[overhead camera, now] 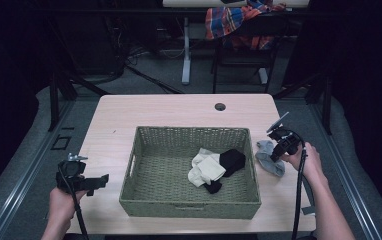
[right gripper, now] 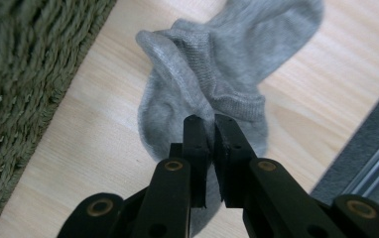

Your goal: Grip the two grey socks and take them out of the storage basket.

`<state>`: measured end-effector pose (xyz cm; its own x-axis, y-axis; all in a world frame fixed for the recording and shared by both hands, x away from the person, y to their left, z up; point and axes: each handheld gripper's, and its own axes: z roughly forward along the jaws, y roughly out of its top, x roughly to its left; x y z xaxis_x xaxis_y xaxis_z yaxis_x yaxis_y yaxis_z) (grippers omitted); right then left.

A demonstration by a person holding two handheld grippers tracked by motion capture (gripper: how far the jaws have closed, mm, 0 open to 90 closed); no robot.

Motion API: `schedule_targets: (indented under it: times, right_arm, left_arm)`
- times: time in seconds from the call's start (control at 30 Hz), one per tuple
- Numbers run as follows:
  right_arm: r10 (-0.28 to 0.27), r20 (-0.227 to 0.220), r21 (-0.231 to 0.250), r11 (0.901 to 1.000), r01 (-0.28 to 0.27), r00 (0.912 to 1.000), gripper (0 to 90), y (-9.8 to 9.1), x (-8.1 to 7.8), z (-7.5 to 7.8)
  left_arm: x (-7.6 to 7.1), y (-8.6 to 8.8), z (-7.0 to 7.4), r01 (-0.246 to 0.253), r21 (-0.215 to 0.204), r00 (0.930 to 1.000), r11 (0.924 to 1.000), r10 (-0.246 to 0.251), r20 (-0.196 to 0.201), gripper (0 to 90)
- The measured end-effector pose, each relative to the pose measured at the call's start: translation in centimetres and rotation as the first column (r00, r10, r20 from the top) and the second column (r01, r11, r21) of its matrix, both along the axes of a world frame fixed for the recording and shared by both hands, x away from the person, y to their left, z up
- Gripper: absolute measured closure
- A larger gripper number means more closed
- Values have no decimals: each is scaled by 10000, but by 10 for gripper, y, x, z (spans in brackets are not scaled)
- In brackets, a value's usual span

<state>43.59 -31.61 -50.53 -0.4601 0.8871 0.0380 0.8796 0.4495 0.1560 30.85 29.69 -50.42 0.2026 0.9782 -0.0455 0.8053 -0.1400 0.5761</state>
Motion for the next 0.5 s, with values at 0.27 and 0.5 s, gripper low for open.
schedule_targets:
  times: [0.27, 0.5]
  right_arm:
    - [-391, 273, 135, 9992, 387, 9989, 488, -5, -8, 3]
    - [-479, 1032, 417, 9982, 438, 9935, 246, -17, -23, 29]
  left_arm:
    - [0, -1, 0, -4, -2, 10000, 10000, 4, 8, 7]
    - [0, -1, 0, -2, -31, 10000, 10000, 2, 30, 7]
